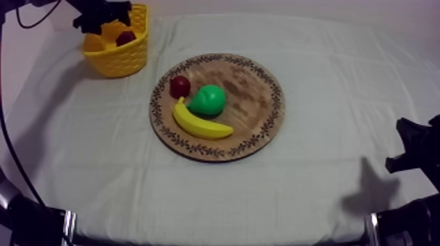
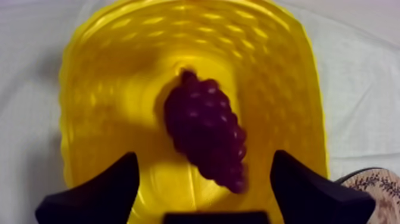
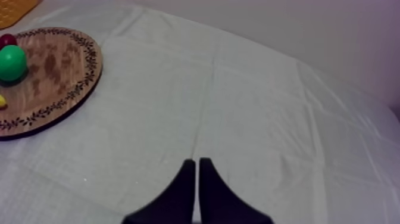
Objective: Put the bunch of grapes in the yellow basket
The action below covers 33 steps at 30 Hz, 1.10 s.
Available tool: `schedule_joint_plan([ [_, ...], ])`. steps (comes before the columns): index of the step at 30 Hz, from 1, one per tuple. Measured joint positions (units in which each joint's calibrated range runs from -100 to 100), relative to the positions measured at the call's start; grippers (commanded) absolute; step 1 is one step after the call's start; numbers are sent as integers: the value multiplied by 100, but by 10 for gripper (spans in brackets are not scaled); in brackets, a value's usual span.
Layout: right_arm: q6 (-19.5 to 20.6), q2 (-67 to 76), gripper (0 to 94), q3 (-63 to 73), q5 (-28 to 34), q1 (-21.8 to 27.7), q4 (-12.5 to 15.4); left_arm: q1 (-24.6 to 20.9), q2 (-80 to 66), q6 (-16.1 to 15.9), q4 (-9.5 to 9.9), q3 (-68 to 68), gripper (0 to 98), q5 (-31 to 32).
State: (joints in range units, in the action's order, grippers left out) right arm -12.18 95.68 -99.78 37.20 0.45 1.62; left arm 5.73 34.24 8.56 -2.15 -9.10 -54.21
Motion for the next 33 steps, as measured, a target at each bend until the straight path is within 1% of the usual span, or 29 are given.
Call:
schedule_joint_plan([
  [5,0,0,5,0,0,0,0,-11,-202,-37,11,220,773,146],
  [9,0,0,5,0,0,0,0,14,-555,-74,36,589,723,457],
  [16,0,0,5,0,-7,0,0,-13,-1649,-153,106,1570,645,996],
  [23,0,0,5,0,-7,0,0,-73,-2998,-207,117,2779,569,1311],
  [26,0,0,5,0,-7,0,0,-95,-3657,-241,117,3366,498,1551],
  [30,0,0,5,0,-7,0,0,-148,-4520,-333,96,4273,335,1715],
  [33,0,0,5,0,-7,0,0,-162,-5156,-431,85,4900,257,1762],
])
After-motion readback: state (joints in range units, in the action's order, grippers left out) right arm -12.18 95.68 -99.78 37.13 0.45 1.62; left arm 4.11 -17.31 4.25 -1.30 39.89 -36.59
